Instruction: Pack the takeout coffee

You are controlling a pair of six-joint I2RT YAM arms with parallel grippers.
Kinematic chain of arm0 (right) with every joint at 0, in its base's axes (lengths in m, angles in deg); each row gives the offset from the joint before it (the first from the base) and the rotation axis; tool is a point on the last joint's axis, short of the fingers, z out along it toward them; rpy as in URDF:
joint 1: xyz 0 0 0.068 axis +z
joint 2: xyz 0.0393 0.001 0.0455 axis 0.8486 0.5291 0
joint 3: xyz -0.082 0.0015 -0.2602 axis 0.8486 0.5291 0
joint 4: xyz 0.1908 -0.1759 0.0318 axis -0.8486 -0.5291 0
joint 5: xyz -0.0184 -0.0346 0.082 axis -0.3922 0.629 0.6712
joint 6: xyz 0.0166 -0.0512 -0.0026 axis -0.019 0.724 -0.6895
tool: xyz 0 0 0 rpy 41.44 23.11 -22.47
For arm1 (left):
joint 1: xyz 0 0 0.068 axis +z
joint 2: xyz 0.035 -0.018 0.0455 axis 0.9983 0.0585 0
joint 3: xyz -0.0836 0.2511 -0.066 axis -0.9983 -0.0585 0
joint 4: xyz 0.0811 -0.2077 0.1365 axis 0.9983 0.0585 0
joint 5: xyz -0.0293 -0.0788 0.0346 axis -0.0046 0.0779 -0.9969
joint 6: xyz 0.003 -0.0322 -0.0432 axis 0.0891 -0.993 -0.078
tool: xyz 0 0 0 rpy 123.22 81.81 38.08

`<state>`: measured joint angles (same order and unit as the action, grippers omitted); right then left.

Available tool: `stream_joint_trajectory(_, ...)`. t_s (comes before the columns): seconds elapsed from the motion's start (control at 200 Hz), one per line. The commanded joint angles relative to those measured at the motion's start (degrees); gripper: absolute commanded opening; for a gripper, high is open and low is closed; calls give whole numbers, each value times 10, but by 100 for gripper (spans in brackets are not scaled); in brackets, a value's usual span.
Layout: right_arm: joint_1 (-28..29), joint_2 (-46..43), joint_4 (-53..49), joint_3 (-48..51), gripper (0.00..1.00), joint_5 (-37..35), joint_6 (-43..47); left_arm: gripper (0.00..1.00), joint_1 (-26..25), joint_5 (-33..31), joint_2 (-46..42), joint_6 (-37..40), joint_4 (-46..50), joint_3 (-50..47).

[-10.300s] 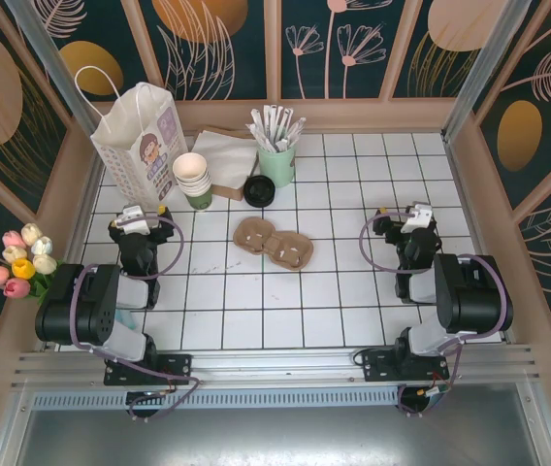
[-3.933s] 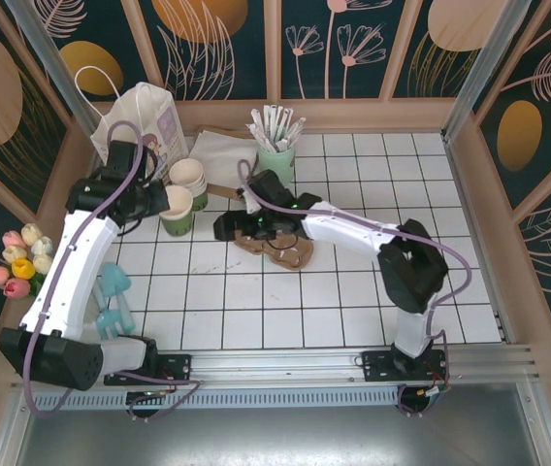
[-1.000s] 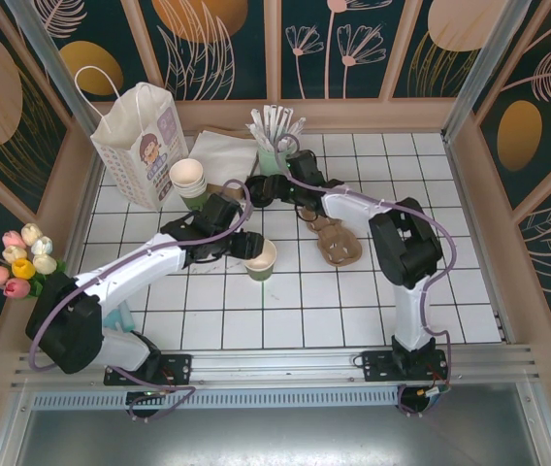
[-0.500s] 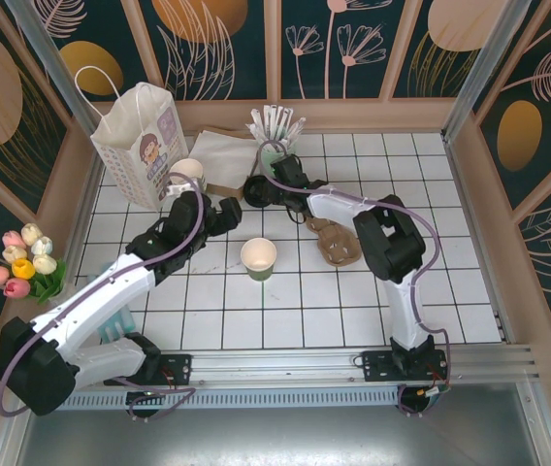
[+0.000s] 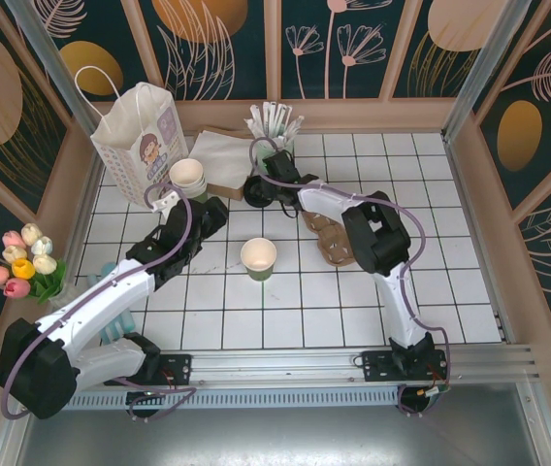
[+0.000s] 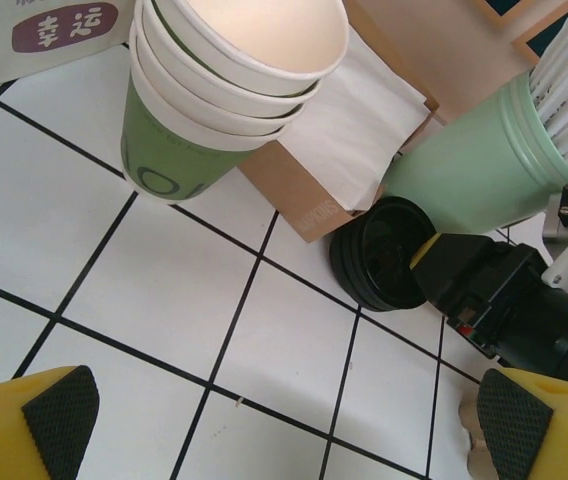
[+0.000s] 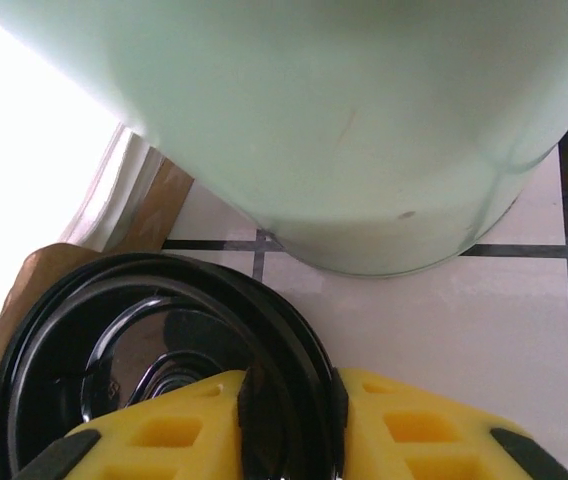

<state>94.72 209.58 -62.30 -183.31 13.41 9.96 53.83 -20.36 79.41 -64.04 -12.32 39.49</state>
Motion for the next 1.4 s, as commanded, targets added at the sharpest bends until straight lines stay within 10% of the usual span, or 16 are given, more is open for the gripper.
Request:
stream_joint_trajectory(0.0,7,8,-17,-23,23,-28,16,99,4,-1,9,6,-12,-1)
stream_joint_trajectory(1.396,53,-150,170,167,11,-155,81,98,32,112,78,38,-75,20)
